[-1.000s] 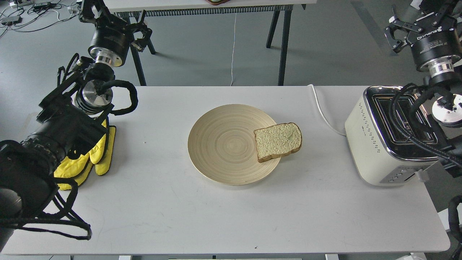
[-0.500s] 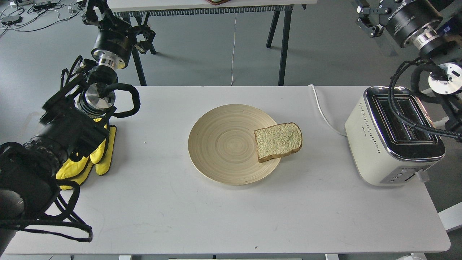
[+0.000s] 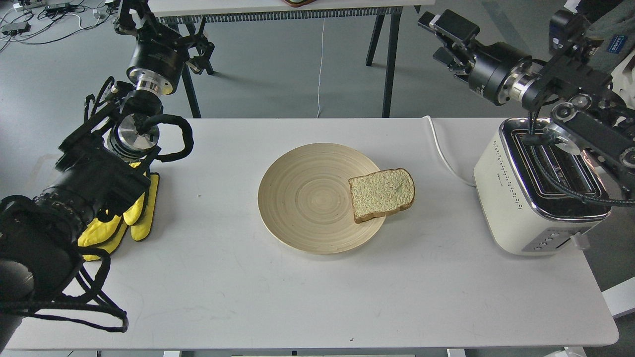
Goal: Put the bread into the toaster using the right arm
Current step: 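Reach the right gripper down toward the bread slice in the bowl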
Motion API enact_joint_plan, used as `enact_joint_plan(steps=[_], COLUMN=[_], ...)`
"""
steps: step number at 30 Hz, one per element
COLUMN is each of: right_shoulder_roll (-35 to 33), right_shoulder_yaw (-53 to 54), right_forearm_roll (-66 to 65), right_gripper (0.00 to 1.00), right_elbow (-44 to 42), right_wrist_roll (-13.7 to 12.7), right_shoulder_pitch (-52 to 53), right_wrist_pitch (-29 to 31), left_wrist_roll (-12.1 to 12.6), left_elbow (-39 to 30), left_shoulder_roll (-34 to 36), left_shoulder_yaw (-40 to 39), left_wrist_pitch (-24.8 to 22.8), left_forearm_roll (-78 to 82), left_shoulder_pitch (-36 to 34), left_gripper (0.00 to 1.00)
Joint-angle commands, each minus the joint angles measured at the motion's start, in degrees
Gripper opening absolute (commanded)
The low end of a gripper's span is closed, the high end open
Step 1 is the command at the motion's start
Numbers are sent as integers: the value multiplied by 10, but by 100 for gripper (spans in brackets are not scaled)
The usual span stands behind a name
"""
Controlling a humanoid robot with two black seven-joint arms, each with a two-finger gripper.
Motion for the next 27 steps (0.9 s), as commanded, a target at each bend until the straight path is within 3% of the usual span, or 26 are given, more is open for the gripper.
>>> enact_joint_plan(steps=[1, 6, 11, 20, 27], right_shoulder_roll=[9, 30, 68, 112, 129], right_shoulder_yaw=[-76, -140, -148, -143, -139], right_forearm_roll=[-110, -134, -133, -131, -126], right_gripper=[99, 99, 98, 82, 76], right_elbow=[3, -39, -90, -118, -136], right_wrist_roll=[-2, -31, -31, -38, -44], right_shoulder_pitch=[-1, -18, -49, -109, -133], right_wrist_pitch=[-46, -60, -67, -83, -92], left_wrist_roll=[0, 0, 0, -1, -1], left_elbow=[0, 0, 0, -1, -1], left_shoulder_roll=[0, 0, 0, 0, 0], left_shoulder_yaw=[0, 0, 0, 0, 0], left_wrist_pitch=[0, 0, 0, 0, 0], left_forearm_roll=[0, 0, 0, 0, 0], left_shoulder_pitch=[0, 0, 0, 0, 0], left_gripper=[100, 100, 100, 100, 100])
